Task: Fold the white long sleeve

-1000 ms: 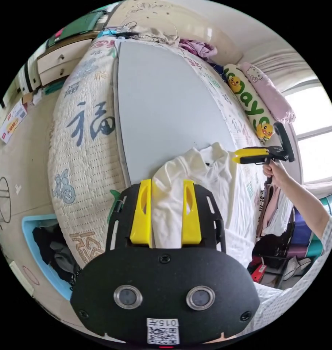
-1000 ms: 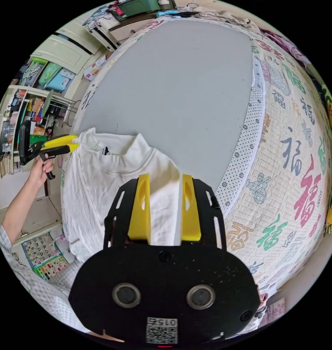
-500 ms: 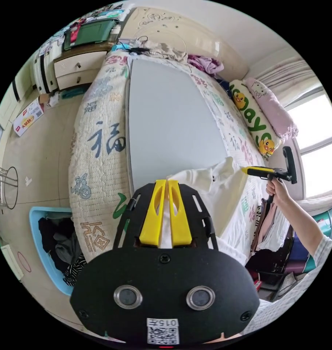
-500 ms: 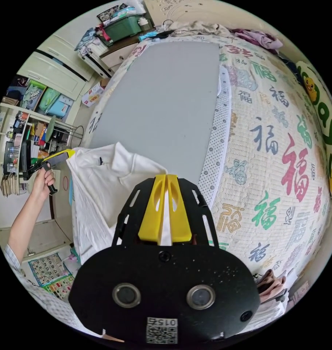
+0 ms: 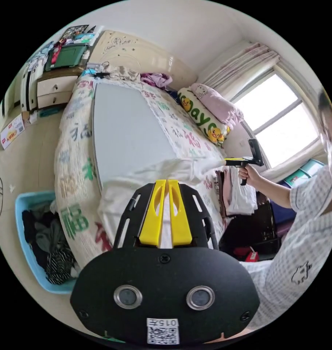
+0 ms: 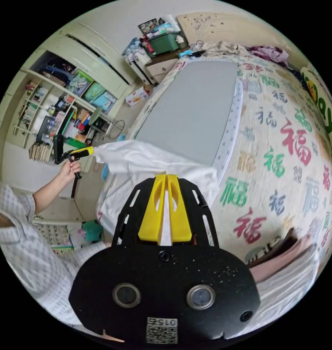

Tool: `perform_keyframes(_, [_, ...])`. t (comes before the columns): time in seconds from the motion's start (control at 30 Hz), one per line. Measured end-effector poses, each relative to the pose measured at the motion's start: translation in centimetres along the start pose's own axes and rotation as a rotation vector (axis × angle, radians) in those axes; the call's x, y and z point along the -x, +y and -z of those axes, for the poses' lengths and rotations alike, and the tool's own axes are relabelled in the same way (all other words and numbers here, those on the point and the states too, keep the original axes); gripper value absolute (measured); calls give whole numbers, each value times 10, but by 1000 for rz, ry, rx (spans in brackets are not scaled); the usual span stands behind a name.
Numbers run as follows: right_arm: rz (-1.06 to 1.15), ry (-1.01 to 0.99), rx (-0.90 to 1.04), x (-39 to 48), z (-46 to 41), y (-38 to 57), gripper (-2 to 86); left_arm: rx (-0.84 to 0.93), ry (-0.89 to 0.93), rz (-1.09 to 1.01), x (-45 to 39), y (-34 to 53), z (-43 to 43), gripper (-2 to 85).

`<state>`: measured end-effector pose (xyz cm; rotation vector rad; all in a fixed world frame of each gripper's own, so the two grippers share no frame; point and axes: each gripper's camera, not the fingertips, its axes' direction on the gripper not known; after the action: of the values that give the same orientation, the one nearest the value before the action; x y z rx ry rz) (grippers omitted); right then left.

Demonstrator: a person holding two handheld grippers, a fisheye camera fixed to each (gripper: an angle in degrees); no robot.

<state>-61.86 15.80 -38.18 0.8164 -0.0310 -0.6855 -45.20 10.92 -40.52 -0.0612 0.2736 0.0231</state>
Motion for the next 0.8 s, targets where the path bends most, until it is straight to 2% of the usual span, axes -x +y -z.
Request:
perform_keyframes(0.07, [-63, -51, 111, 9, -22, 69, -1, 68, 34, 83, -2, 52, -12, -5])
perform_keyframes(0.2, [-146, -83, 249, 15, -62, 130, 0, 170, -30, 298, 10, 144, -47, -4])
perform_keyframes(0.4, [-188, -33, 286, 22, -58, 172, 15, 164, -96, 463, 22, 198, -60, 4])
perform_keyframes(0.47, [-289, 10, 342, 20, -49, 192, 29, 174, -112, 491, 23, 209, -59, 12])
perform_keyframes(0.57, [-415, -76, 278, 24, -23, 216, 46, 146, -111, 601, 26, 225, -50, 38])
perform_keyframes(0.67, [-497, -185, 214, 36, -15, 221, 97, 68, -30, 684, 29, 243, -50, 70])
perform_keyframes(0.8, [-581, -305, 199, 51, -27, 214, 109, 40, 79, 807, 41, 267, -72, 86])
